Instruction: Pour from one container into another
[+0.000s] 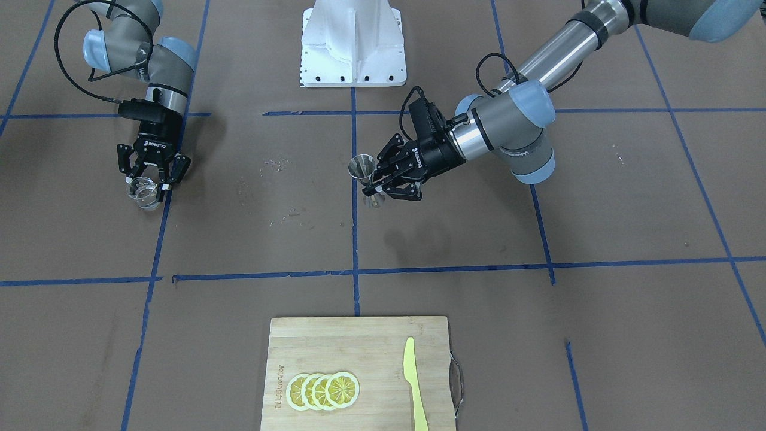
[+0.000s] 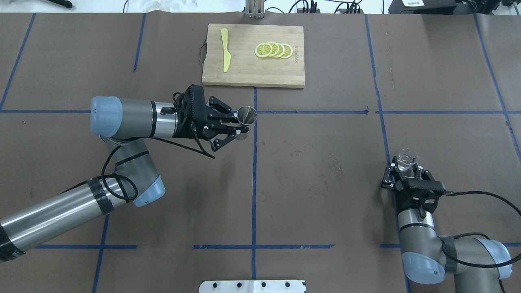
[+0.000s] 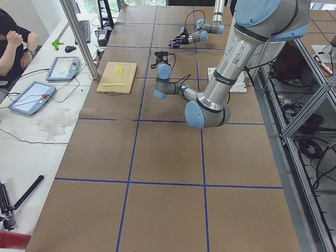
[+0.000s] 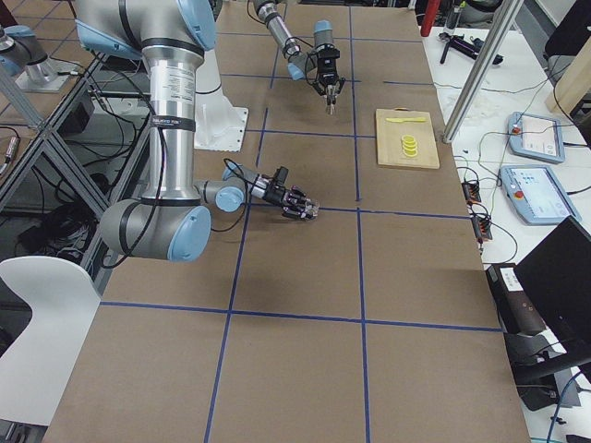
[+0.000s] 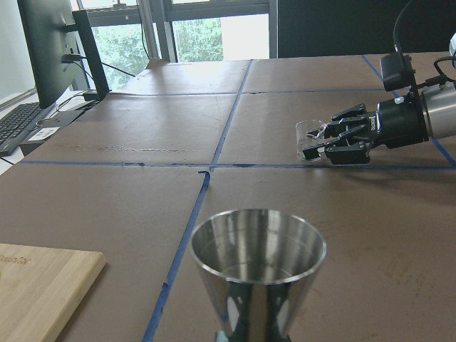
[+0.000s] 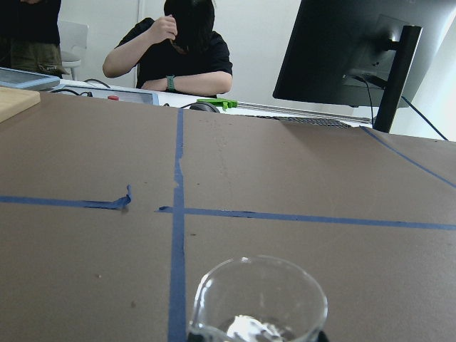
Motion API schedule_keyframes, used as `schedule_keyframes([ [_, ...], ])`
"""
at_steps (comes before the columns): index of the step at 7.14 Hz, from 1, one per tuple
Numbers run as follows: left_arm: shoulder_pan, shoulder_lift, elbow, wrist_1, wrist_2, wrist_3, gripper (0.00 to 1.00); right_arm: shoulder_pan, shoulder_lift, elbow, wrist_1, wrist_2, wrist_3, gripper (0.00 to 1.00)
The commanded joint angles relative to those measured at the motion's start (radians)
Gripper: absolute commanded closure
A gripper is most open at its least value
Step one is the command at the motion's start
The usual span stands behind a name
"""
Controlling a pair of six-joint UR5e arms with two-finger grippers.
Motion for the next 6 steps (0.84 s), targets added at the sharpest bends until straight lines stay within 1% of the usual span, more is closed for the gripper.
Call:
schedule_keyframes([
  [1,0.000,0.000,0.000,-0.001,0.000,0.000,1.00,0.005,0.001,0.010,0.000,-0.002,-0.021,1.00],
  [2,0.000,0.000,0.000,0.000,0.000,0.000,1.00,0.021,0.004,0.025,0.000,-0.001,-0.036,1.00],
  [3,0.000,0.000,0.000,0.000,0.000,0.000,1.00,0.044,0.018,0.050,0.000,-0.001,-0.090,1.00],
  [4,0.000,0.000,0.000,-0.001,0.002,0.000,1.00,0.076,0.058,0.059,0.000,-0.001,-0.153,1.00],
  [5,0.000,0.000,0.000,0.000,0.002,0.000,1.00,0.099,0.082,0.059,0.000,-0.001,-0.232,1.00],
  [6,0.000,0.000,0.000,0.000,0.000,0.000,1.00,0.119,0.104,0.061,0.000,-0.004,-0.353,1.00],
])
